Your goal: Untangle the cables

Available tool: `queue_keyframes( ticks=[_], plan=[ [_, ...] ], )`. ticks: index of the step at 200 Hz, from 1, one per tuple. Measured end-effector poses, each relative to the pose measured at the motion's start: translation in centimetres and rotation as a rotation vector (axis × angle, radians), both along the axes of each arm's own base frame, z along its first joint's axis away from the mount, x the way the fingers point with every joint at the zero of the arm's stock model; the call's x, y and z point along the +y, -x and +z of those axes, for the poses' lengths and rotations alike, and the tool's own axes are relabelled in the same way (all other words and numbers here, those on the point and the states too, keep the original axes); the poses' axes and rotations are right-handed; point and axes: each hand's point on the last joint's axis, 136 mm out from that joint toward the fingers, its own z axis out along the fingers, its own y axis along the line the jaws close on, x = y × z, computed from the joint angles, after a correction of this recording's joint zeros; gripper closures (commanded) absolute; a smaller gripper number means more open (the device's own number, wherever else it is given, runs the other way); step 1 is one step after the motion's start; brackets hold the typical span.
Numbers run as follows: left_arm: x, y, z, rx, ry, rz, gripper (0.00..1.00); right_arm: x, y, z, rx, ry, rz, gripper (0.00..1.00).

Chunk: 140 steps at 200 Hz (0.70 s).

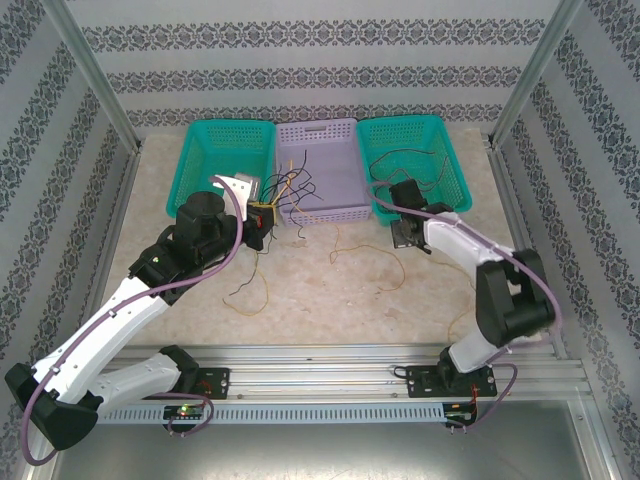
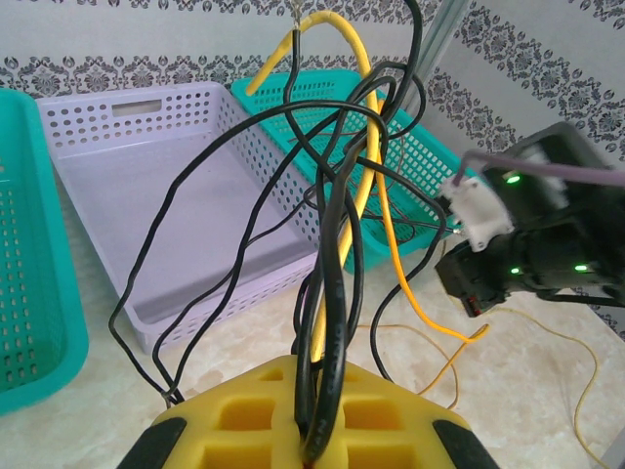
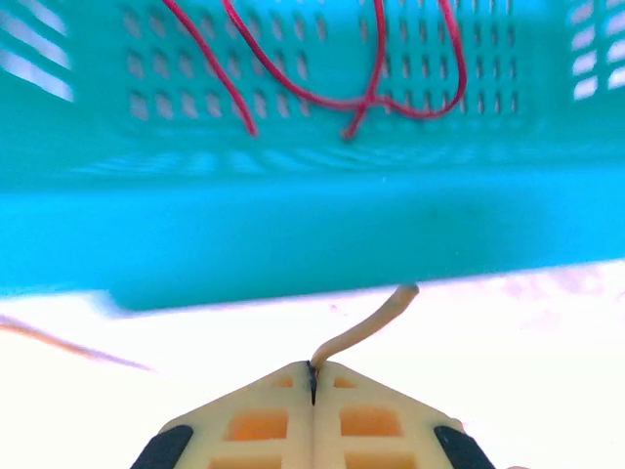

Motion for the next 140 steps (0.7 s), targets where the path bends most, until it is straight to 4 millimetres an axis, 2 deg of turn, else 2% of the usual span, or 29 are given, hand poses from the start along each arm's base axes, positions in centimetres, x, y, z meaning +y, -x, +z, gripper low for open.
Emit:
queue_keyframes(
  ticks=[76,100,120,140],
  plan=[
    [0.0,0.0,0.0,0.0,0.0,0.0,1.0,5.5,0.7,13.8,-0.276,-0.185,0.127,1.0],
    [0.0,0.0,0.0,0.0,0.0,0.0,1.0,8.2,0.7,20.3,-0.376,-0.262,0.198,1.0],
    [0.0,0.0,0.0,0.0,0.0,0.0,1.0,10.5,0.8,27.0,-0.476,-0.329,0.264,1.0],
    [0.0,0.0,0.0,0.0,-0.001,0.0,1.0,12.9,0.8,32.8,-0.563,-0.374,0.332,1.0]
  ],
)
